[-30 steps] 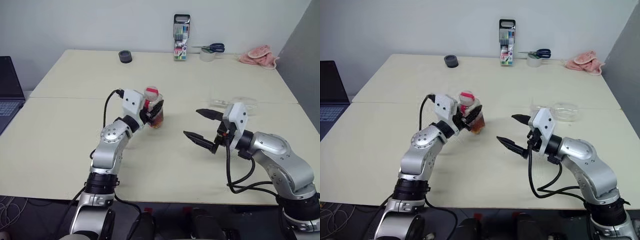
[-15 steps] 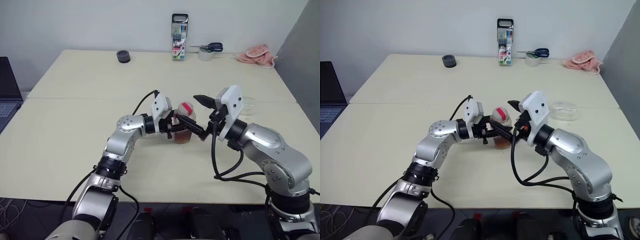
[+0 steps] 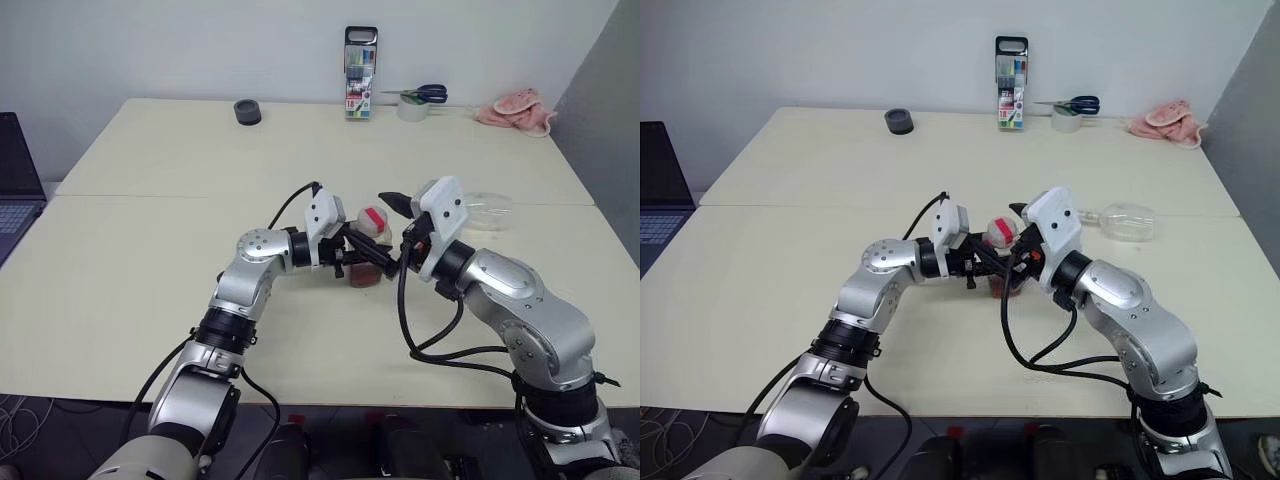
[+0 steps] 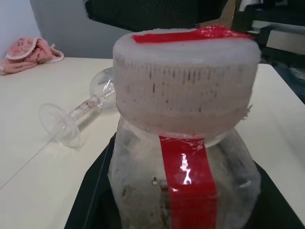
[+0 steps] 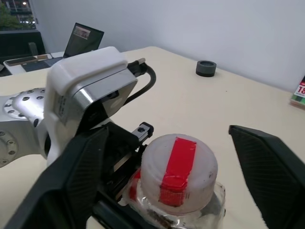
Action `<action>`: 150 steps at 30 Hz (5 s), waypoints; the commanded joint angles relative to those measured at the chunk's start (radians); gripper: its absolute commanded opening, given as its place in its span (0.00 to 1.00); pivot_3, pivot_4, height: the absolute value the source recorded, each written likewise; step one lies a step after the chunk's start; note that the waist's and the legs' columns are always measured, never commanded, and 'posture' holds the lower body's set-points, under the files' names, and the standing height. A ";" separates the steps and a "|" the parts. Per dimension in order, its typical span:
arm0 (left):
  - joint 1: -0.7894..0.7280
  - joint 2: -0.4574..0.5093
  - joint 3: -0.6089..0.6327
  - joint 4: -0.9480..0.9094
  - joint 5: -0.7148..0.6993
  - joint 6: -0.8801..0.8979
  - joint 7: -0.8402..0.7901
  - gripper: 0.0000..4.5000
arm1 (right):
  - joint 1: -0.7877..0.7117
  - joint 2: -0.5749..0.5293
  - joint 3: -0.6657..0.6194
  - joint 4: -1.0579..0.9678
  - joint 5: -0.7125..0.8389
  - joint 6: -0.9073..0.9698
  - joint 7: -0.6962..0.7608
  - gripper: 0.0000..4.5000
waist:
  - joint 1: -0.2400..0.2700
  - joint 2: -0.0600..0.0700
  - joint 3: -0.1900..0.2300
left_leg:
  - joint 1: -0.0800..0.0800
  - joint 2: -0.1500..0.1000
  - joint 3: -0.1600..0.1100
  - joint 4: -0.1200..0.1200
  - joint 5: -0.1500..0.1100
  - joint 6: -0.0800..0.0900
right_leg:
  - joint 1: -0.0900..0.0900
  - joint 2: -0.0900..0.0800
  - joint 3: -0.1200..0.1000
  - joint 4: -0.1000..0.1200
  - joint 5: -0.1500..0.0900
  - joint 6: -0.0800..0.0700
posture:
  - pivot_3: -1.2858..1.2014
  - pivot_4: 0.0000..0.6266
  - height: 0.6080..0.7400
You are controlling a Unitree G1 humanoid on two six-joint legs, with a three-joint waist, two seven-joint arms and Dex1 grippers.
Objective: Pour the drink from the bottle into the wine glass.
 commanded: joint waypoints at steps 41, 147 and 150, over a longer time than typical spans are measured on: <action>-0.126 -0.003 0.059 0.082 -0.021 -0.009 -0.054 0.39 | 0.027 0.117 0.066 -0.042 -0.191 -0.110 -0.150 0.85 | -0.006 0.001 0.000 | -0.007 0.000 0.003 0.001 0.002 -0.004 | -0.012 0.000 0.004 0.008 0.000 0.000 | 0.52 0.24 1.00; -0.160 0.067 0.059 0.142 -0.029 -0.038 -0.237 0.38 | -0.275 -0.085 -0.071 0.367 0.043 -0.215 0.488 0.72 | -0.027 0.001 0.000 | -0.007 -0.001 0.003 0.004 0.001 0.001 | -0.013 0.000 0.003 0.015 0.000 -0.001 | 0.52 0.24 1.00; -0.172 0.070 0.067 0.146 -0.039 -0.017 -0.246 0.38 | -0.227 -0.099 -0.084 0.253 0.052 -0.189 0.442 0.95 | -0.026 0.001 0.000 | -0.008 -0.001 0.002 0.005 0.001 0.001 | -0.013 -0.001 0.003 0.015 0.000 -0.001 | 0.52 0.24 1.00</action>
